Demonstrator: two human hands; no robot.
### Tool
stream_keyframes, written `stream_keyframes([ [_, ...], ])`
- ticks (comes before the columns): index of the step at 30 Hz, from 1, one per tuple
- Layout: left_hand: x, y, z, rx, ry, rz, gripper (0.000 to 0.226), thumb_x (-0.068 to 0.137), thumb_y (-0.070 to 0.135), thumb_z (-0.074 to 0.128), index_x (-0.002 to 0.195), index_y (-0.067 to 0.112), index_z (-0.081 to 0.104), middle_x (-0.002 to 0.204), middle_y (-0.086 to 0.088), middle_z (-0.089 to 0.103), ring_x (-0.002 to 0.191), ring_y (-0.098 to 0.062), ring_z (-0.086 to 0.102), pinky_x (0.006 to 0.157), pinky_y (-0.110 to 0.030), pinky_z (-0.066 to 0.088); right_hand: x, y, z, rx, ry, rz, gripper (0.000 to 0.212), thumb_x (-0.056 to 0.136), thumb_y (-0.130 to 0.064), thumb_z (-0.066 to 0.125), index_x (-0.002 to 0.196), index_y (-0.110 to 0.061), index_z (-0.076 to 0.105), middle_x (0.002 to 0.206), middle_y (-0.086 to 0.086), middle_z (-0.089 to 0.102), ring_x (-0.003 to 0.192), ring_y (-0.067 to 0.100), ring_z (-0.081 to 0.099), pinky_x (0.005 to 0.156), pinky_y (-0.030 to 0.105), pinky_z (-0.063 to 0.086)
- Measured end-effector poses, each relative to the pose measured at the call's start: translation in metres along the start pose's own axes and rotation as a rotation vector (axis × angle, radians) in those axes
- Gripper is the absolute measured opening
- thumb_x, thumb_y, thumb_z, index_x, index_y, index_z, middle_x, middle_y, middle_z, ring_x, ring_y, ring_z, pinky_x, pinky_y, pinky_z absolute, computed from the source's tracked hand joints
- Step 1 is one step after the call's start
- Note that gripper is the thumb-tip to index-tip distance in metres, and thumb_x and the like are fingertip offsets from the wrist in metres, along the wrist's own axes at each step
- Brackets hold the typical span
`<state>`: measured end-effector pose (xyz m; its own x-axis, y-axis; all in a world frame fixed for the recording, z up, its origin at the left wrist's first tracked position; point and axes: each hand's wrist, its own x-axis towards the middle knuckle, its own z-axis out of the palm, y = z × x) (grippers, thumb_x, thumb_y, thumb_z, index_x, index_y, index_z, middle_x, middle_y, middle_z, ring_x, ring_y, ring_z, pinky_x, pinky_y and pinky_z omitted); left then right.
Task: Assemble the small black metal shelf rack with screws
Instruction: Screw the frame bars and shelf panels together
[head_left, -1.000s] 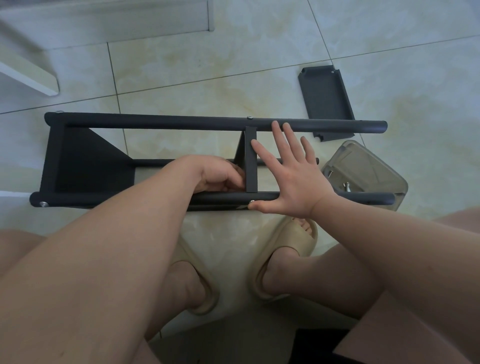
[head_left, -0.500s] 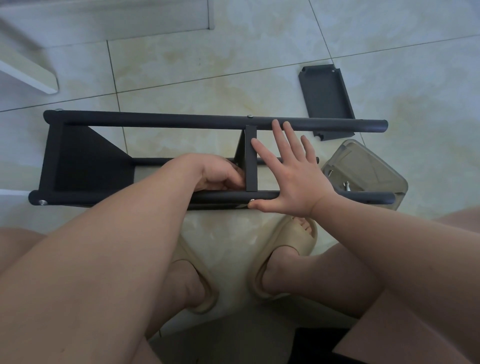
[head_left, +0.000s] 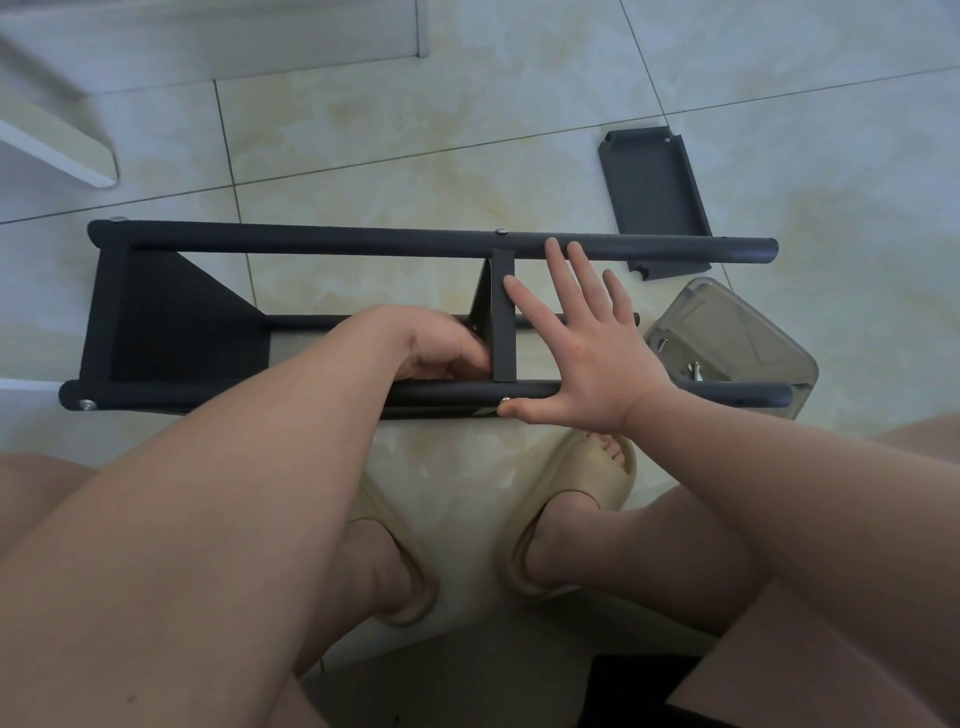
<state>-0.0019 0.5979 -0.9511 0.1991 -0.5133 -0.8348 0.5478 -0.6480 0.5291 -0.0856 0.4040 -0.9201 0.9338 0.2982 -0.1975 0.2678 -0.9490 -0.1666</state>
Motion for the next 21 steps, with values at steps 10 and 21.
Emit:
stream_keyframes([
  [10, 0.0028, -0.0044, -0.0018, -0.043, -0.026, 0.078, 0.052, 0.09, -0.008, 0.051, 0.053, 0.022, 0.074, 0.065, 0.0, 0.069, 0.064, -0.011, 0.068, 0.068, -0.023, 0.053, -0.0004, -0.0006, -0.001, -0.006, -0.007, 0.004, 0.116, 0.069, -0.094, 0.035, 0.163, -0.031, 0.006, 0.168, 0.015, -0.015, 0.155, 0.035, -0.015, 0.123, 0.061, 0.004],
  [21, -0.0018, 0.0006, -0.0016, -0.022, -0.075, -0.013, 0.023, 0.09, 0.007, 0.054, 0.083, 0.014, 0.075, 0.081, -0.005, 0.072, 0.077, -0.019, 0.067, 0.084, -0.033, 0.051, -0.0006, -0.0011, -0.0027, -0.01, -0.028, 0.009, 0.116, 0.07, -0.094, 0.033, 0.163, -0.032, 0.004, 0.168, 0.015, -0.017, 0.154, 0.035, -0.018, 0.123, 0.061, 0.002],
])
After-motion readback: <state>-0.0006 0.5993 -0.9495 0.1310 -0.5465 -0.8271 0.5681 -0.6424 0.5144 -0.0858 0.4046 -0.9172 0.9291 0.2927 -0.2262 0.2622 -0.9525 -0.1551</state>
